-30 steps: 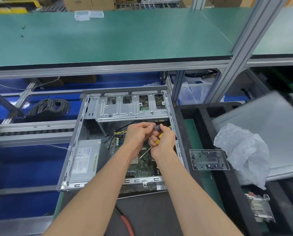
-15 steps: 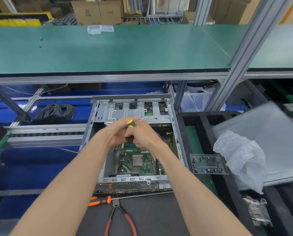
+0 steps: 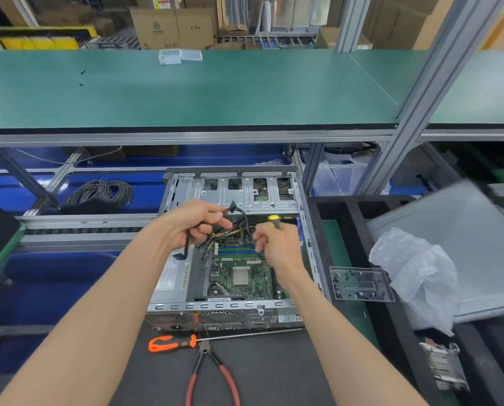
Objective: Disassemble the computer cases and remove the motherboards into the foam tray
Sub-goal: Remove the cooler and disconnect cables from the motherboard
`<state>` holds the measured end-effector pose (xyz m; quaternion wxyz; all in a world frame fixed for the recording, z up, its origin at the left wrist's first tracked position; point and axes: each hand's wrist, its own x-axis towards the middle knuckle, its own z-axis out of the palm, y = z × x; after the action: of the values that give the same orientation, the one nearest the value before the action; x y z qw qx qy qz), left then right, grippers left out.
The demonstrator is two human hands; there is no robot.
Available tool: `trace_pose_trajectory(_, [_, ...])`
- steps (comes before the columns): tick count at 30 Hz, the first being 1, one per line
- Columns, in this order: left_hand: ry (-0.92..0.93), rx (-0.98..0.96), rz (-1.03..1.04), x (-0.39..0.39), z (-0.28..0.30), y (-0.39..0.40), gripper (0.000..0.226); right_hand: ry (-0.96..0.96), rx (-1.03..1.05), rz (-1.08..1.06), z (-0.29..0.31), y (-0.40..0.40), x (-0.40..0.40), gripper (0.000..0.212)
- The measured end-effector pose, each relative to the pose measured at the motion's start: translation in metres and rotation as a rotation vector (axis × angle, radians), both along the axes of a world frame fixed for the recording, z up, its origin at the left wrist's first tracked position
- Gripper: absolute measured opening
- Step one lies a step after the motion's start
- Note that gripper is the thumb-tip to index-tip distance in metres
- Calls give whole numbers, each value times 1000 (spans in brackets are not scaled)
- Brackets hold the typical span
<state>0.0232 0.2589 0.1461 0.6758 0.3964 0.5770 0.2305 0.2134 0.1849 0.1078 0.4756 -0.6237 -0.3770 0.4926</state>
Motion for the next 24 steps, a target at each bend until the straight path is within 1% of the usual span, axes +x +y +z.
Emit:
trace_pose_trajectory(2, [5,34,-28,-4,7,-3,23,-119,9,-187,-4,2,7,22])
trace_pose_trajectory(4, [-26,53,-24,-6,13,-5,27,-195,9,-215,-6,4,11,16])
trace_pose_trajectory(5, [-47,61,-17,-7,15,-6,28,-198,-9,-180,-5,4,13,17])
trace_pose_trajectory(7, [-86,87,3,-8,17,-7,28,-154,-57,-73,-3,4,15,31])
trace_pose_trajectory(8, [-111,107,20,-7,17,-8,28,-124,-76,-16,-1,4,15,32])
trace_pose_trajectory(11, [-206,180,99,-2,16,-11,27,-106,-96,80,1,5,17,23])
trace_pose_trajectory(15, [-397,292,201,3,19,-12,26,-271,-23,179,5,6,23,10])
trace_pose_trajectory(16, [-449,312,211,4,21,-12,26,-302,0,202,6,5,24,9])
trace_pose_trajectory(19, [-573,350,249,7,29,-12,23,-293,59,202,11,6,26,13])
trace_pose_trajectory(21, [-633,326,273,10,35,-13,24,-285,82,180,13,7,26,11])
trace_pose_trajectory(23, [-614,285,273,14,37,-15,33,-254,99,145,14,7,26,19])
trace_pose_trajectory(24, [-553,271,270,15,35,-16,40,-221,97,123,14,8,26,24])
